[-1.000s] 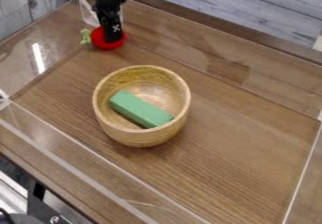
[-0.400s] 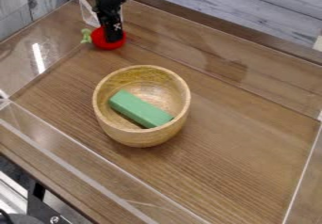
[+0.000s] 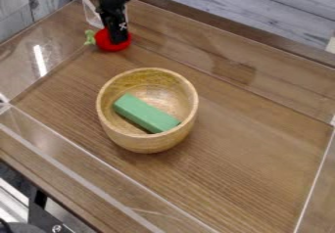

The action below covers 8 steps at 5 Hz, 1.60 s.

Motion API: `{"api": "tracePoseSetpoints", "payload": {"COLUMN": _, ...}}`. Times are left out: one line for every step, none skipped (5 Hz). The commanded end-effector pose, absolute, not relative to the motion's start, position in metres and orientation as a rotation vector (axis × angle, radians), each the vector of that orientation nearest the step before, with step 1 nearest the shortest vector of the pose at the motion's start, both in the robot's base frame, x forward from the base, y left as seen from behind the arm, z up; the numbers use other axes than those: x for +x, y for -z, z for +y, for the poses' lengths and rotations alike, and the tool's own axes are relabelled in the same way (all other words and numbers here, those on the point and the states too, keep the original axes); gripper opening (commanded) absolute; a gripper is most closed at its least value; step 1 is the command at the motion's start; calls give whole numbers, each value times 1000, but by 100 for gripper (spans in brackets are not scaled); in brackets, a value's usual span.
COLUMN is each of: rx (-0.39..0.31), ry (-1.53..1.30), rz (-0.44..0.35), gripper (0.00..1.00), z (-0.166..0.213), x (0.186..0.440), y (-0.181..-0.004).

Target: Move the red object to the left side of the table

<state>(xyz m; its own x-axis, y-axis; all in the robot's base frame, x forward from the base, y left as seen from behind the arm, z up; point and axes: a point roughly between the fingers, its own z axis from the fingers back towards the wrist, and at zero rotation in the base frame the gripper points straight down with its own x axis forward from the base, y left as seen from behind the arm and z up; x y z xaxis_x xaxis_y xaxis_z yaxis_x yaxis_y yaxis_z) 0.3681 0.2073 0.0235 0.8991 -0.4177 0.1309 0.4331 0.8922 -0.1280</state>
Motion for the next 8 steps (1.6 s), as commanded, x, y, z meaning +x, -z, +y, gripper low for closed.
{"api": "tracePoseSetpoints", "payload": {"rx": -173, "ry": 400, "rz": -85, "gripper": 0, "z": 212, "x": 363, "y": -15}}
{"api": "tracePoseSetpoints", "payload": {"rx": -183, "ry": 307, "rz": -84, "gripper": 0, "z": 212, "x": 361, "y": -11}}
{"api": "tracePoseSetpoints", "payload": {"rx": -193, "ry": 214, "rz": -84, "gripper": 0, "z": 210, "x": 360, "y": -8}}
{"api": "tracePoseSetpoints", "payload": {"rx": -200, "ry": 123, "rz": -82, "gripper": 0, "z": 209, "x": 358, "y": -7}}
{"api": "tracePoseSetpoints", "payload": {"rx": -207, "ry": 54, "rz": -77, "gripper": 0, "z": 199, "x": 358, "y": -7}}
{"api": "tracePoseSetpoints", "payload": {"rx": -213, "ry": -10, "rz": -69, "gripper": 100, "z": 189, "x": 359, "y": -6}}
{"api": "tracePoseSetpoints", "payload": {"rx": -226, "ry": -30, "rz": -59, "gripper": 100, "z": 183, "x": 359, "y": -7}}
{"api": "tracePoseSetpoints", "payload": {"rx": -244, "ry": -51, "rz": -54, "gripper": 100, "z": 173, "x": 359, "y": -10}}
